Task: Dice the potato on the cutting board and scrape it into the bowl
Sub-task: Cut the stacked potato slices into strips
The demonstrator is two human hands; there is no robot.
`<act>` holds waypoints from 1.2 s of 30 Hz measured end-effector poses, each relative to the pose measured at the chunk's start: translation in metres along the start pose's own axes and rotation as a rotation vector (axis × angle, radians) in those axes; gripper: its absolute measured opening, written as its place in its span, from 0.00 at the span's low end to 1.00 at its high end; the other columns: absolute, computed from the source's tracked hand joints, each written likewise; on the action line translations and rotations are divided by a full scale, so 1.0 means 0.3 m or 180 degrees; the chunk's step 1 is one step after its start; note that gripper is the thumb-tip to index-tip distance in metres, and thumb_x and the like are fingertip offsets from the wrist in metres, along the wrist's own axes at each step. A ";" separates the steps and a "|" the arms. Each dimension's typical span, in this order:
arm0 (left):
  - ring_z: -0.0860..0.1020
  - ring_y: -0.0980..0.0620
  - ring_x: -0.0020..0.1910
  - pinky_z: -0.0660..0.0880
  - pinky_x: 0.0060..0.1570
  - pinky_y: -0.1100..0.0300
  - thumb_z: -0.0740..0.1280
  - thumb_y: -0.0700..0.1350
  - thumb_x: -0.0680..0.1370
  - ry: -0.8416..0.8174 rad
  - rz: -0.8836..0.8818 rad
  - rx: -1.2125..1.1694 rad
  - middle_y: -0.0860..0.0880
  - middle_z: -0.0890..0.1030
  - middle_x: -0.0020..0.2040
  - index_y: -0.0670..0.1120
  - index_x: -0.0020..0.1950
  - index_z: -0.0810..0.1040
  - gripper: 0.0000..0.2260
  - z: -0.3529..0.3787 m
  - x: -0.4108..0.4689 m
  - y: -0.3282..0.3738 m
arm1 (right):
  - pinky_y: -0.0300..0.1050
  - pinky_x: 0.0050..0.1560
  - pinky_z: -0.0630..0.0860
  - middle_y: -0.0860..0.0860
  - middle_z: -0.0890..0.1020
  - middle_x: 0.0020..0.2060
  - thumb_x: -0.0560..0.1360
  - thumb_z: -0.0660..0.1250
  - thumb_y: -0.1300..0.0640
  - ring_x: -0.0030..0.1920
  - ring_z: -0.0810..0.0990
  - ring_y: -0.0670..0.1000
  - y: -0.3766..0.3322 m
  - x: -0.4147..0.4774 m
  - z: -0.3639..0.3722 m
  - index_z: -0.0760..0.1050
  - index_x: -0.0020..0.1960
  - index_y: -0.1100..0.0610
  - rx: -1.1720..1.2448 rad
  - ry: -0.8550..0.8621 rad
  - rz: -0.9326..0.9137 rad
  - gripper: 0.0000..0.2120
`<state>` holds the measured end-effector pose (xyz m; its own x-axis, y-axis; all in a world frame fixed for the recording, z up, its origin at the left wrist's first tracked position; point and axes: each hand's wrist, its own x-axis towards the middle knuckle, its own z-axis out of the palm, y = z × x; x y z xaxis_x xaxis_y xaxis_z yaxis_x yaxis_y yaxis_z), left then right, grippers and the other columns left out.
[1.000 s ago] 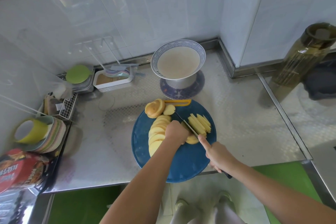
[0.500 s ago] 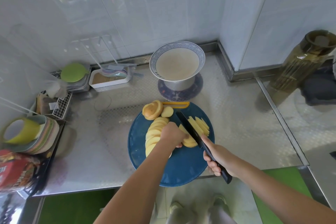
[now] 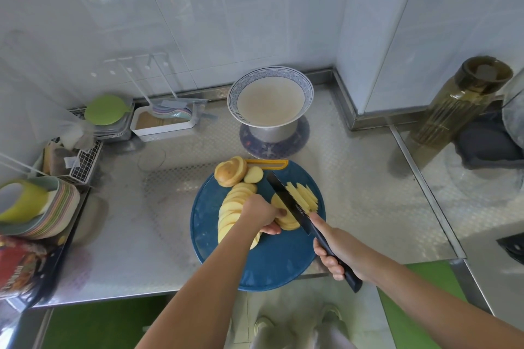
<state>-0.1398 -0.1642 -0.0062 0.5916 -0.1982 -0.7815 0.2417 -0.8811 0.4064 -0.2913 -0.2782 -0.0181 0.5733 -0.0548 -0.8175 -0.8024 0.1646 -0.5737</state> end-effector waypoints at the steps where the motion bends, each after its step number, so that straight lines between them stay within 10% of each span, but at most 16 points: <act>1: 0.76 0.56 0.22 0.78 0.47 0.61 0.68 0.49 0.77 -0.0017 -0.0017 -0.0007 0.49 0.78 0.22 0.40 0.35 0.74 0.16 0.001 0.002 0.000 | 0.40 0.24 0.61 0.52 0.63 0.22 0.76 0.51 0.28 0.20 0.60 0.49 0.000 -0.002 0.001 0.63 0.28 0.56 0.0008 -0.0002 -0.0010 0.34; 31: 0.78 0.53 0.28 0.79 0.52 0.60 0.69 0.46 0.78 0.0000 -0.0092 -0.0237 0.41 0.84 0.45 0.39 0.36 0.73 0.15 0.020 0.017 0.000 | 0.39 0.24 0.60 0.52 0.63 0.21 0.76 0.48 0.27 0.19 0.59 0.49 -0.022 -0.019 0.027 0.62 0.26 0.56 -0.0161 0.0037 0.0285 0.36; 36: 0.76 0.56 0.22 0.77 0.45 0.64 0.68 0.48 0.78 -0.0004 -0.0140 -0.0111 0.43 0.83 0.35 0.40 0.35 0.72 0.16 0.014 0.027 0.002 | 0.38 0.23 0.61 0.52 0.64 0.20 0.75 0.47 0.26 0.18 0.60 0.49 -0.022 -0.013 0.041 0.62 0.26 0.57 -0.0288 0.0079 0.0276 0.36</act>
<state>-0.1382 -0.1683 -0.0141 0.5788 -0.1602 -0.7996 0.2942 -0.8735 0.3879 -0.2864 -0.2669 -0.0105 0.4976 -0.0688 -0.8646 -0.8611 0.0804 -0.5020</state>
